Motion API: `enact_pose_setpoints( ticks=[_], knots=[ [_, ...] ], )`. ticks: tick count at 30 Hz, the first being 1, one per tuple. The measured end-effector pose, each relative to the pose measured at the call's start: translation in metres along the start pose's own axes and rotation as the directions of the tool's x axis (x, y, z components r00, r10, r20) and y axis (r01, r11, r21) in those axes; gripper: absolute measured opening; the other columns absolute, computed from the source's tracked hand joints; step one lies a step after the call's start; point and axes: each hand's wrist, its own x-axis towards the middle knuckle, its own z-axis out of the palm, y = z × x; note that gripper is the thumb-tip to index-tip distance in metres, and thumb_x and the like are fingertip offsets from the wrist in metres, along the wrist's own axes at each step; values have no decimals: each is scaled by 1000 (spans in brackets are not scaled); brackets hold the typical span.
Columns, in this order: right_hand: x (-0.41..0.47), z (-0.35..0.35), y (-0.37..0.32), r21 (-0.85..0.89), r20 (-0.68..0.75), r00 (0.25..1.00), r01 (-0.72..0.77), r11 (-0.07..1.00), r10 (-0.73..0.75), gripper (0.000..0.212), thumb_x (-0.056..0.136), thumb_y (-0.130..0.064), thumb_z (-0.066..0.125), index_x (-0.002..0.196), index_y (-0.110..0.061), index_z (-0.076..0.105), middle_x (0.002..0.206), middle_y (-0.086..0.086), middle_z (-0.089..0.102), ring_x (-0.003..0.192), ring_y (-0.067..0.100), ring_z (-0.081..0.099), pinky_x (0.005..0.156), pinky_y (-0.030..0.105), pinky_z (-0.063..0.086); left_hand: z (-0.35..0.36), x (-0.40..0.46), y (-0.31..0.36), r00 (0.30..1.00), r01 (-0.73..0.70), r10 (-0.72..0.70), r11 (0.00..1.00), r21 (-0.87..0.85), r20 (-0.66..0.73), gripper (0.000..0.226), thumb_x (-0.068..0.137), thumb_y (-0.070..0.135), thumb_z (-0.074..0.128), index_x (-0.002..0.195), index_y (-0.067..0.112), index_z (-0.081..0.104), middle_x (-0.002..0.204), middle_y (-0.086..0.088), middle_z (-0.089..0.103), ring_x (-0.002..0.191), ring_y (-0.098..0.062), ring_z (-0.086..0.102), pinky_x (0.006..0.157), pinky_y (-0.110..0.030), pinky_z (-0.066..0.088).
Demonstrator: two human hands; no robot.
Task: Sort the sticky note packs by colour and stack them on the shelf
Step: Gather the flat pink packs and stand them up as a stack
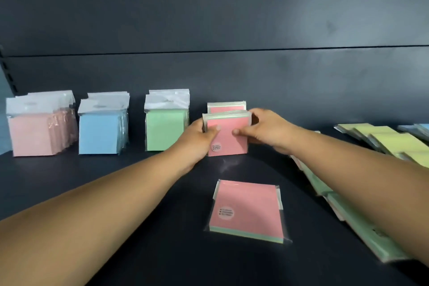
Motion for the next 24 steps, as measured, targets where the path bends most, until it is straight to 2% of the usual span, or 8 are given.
enact_pose_setpoints(
  ticks=[2,4,8,12,15,19,21,24],
  knots=[
    [2,-3,4,-96,48,999,-13,995,18,24,79,0,67,100,-10,61,103,7,65,107,27,61,97,43,48,3,-3,-4,999,-3,13,965,262,-36,29,97,19,44,126,14,49,112,2,56,107,-19,54,82,-20,35],
    [7,-6,5,-136,45,998,-26,990,33,26,81,2,64,107,-2,61,111,14,65,108,29,61,96,44,49,6,1,-5,999,33,-16,940,340,-52,31,97,20,43,126,11,49,115,-2,56,110,-21,53,79,-19,32],
    [28,-7,3,-122,-13,997,-77,990,75,21,85,2,59,106,5,60,114,20,63,98,27,62,90,39,52,20,25,-1,982,163,-127,947,278,-143,31,99,20,40,118,2,55,113,-11,59,94,-24,52,76,-23,33],
    [41,-8,13,-162,-76,993,-96,982,85,23,82,-7,66,103,3,61,107,18,66,99,31,65,90,44,52,30,41,-4,975,185,-129,922,339,-182,34,99,20,37,121,0,52,122,-16,58,111,-33,53,87,-31,41],
    [41,-6,19,-118,-84,990,-126,985,117,13,83,-16,67,88,-6,61,105,15,66,101,30,65,91,42,52,30,46,-7,969,188,-125,933,306,-215,36,98,25,38,122,0,51,123,-16,58,112,-33,53,89,-32,41],
    [43,-2,22,-74,-4,998,-65,995,65,20,89,-22,59,108,-16,57,113,4,64,106,22,60,100,39,45,30,47,-7,963,198,-145,953,228,-227,44,98,35,37,124,1,43,123,-15,57,111,-32,54,86,-32,40],
    [45,1,24,-10,44,996,-82,997,83,27,92,-23,55,115,-11,56,117,5,63,108,21,60,101,38,45,30,50,-8,963,204,-159,957,204,-217,48,97,39,38,125,1,40,123,-14,57,110,-32,55,86,-33,41],
    [45,0,24,39,70,993,-96,995,93,31,93,-24,54,118,-7,56,110,3,63,98,18,60,89,28,46,28,52,-10,966,187,-149,968,169,-213,49,96,41,40,124,1,42,120,-12,59,107,-29,56,87,-33,42]
  ],
)
